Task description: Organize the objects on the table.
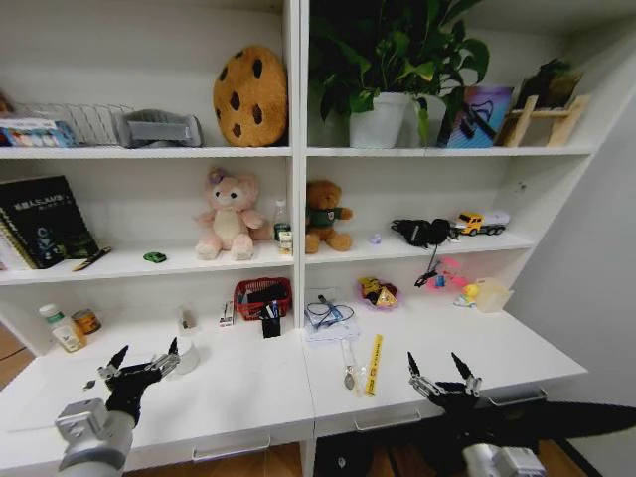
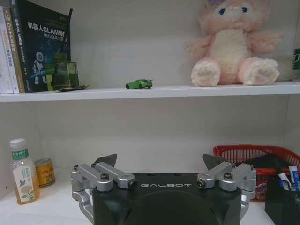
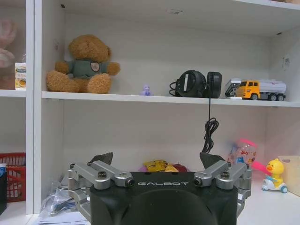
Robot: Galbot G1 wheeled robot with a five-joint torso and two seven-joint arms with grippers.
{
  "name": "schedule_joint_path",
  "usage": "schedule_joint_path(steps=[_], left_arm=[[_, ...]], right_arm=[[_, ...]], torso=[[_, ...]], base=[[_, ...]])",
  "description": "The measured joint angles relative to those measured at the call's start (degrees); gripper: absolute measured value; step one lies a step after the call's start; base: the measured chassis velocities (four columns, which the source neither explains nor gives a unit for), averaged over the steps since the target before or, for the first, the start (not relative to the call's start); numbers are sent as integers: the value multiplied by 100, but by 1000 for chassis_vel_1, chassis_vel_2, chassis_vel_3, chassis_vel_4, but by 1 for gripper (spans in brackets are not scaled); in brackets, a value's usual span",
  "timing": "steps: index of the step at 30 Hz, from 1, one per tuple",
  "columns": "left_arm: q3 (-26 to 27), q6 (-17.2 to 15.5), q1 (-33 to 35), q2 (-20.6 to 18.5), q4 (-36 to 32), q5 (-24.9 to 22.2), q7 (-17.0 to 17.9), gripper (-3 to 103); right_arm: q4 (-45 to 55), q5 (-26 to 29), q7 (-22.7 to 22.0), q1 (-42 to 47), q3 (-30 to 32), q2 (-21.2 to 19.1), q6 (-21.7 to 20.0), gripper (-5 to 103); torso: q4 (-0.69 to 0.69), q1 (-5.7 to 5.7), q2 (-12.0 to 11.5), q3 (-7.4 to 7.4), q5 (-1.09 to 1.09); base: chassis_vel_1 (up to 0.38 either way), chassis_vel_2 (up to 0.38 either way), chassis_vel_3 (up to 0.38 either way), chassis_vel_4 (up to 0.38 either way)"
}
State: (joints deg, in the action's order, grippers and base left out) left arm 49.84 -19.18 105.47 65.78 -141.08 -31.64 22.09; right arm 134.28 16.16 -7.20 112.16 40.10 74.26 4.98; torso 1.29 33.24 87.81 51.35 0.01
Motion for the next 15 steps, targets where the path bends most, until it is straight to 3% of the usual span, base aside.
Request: schedule_joint_path(steps=[7, 15], left_arm=[[0, 0, 0, 0, 0, 0, 0, 100], [0, 0, 0, 0, 0, 0, -2, 100]], right_arm=[[-6, 7, 6, -4, 4, -2, 0, 100], [-9, 10, 7, -7, 5, -2, -1, 100]], torso=[[1, 1, 0, 0, 0], [0, 0, 0, 0, -2]], base=[[174, 182, -191, -177], [289, 285, -289, -280]])
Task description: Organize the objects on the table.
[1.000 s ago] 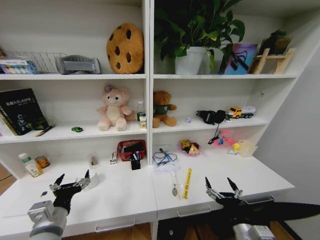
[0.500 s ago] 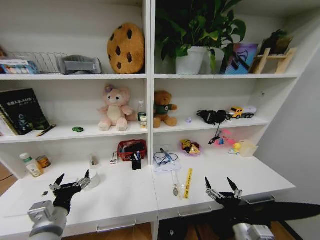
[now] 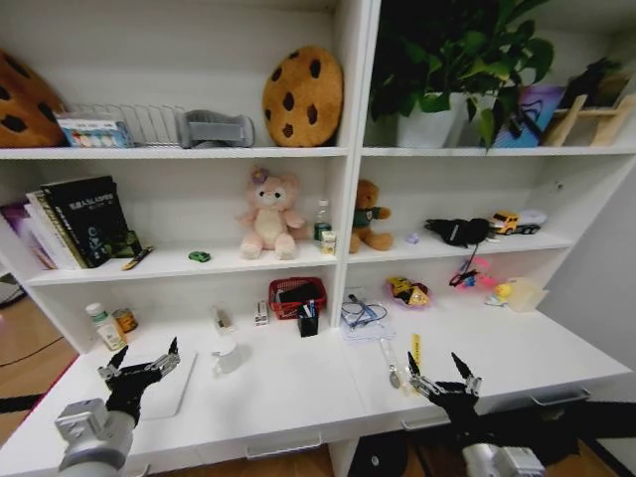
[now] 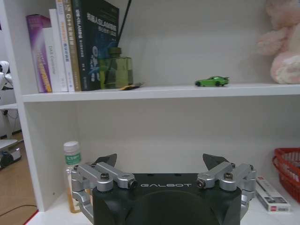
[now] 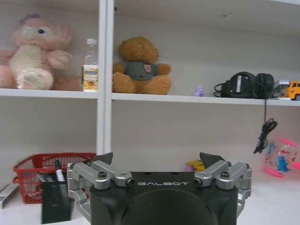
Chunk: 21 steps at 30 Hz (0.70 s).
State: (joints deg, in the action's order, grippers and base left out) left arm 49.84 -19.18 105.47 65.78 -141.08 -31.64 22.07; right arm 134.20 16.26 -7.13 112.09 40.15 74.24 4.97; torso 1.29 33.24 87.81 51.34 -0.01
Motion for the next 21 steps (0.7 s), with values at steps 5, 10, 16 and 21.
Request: schedule_joint_path(steps=[5, 10, 16, 21], left_arm=[[1, 0, 0, 0, 1, 0, 1, 100], [0, 0, 0, 0, 1, 0, 2, 100], [1, 0, 0, -1, 1, 0, 5, 100], [2, 0, 0, -1, 1, 0, 5, 100]], right_arm=[[0, 2, 2, 0, -1, 0, 0, 100], [-1, 3, 2, -1, -1, -1, 0, 100], [-1, 4, 2, 0, -1, 0, -1, 100], [-1, 4, 2, -2, -1, -1, 0, 100]], torso=[[0, 1, 0, 0, -6], [0, -1, 1, -1, -6], [2, -1, 1, -1, -3], [0, 0, 1, 0, -3]], base=[[347, 369, -358, -348], [380, 380, -376, -357], [319, 292, -314, -299], [172, 57, -89, -157]])
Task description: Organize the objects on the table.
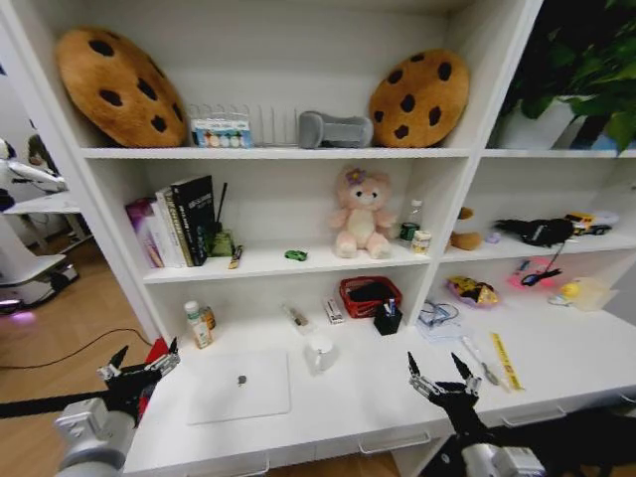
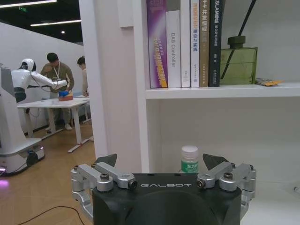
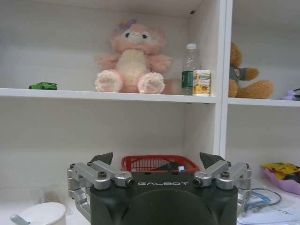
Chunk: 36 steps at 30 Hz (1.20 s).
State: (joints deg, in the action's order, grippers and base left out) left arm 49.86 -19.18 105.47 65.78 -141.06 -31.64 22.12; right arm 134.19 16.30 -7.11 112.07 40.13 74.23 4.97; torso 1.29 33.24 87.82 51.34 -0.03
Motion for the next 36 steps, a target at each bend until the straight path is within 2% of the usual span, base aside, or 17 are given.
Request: schedule_joint_path(steps=[3, 7, 36], left_arm=[[0, 0, 0, 0, 0, 0, 0, 100], [-2, 0, 0, 0, -2, 0, -4, 100], [-2, 0, 0, 0, -2, 0, -5, 100]], right_arm=[[0, 0, -1, -2, 1, -2, 0, 100], [-1, 0, -2, -1, 3, -2, 0, 100], [-1, 0, -2, -1, 2, -1, 1, 100]], torso=[[-3, 2, -2, 2, 6], [1, 1, -2, 1, 6], [0, -3, -8, -3, 3]], base=[[3, 5, 60, -28], [-84, -22, 66, 35], [-1, -3, 0, 3]])
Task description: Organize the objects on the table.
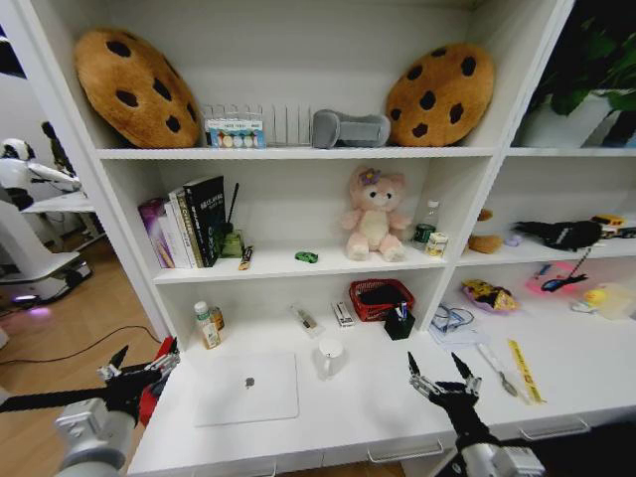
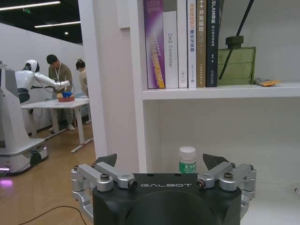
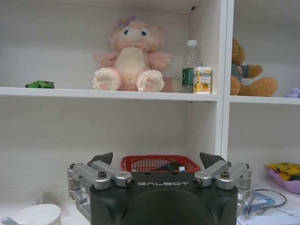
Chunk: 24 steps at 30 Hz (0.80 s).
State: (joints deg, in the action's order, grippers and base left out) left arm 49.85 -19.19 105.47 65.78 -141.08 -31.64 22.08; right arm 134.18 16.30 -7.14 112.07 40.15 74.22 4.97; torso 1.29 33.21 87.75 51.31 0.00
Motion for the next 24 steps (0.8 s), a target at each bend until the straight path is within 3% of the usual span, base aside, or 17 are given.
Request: schedule_joint_path(steps=[24], left_arm=[[0, 0, 0, 0, 0, 0, 2, 100]], right_arm=[[0, 0, 0, 0, 0, 0, 0, 100]], torso=[[0, -18, -37, -20, 0]], base=[[0, 0, 0, 0]])
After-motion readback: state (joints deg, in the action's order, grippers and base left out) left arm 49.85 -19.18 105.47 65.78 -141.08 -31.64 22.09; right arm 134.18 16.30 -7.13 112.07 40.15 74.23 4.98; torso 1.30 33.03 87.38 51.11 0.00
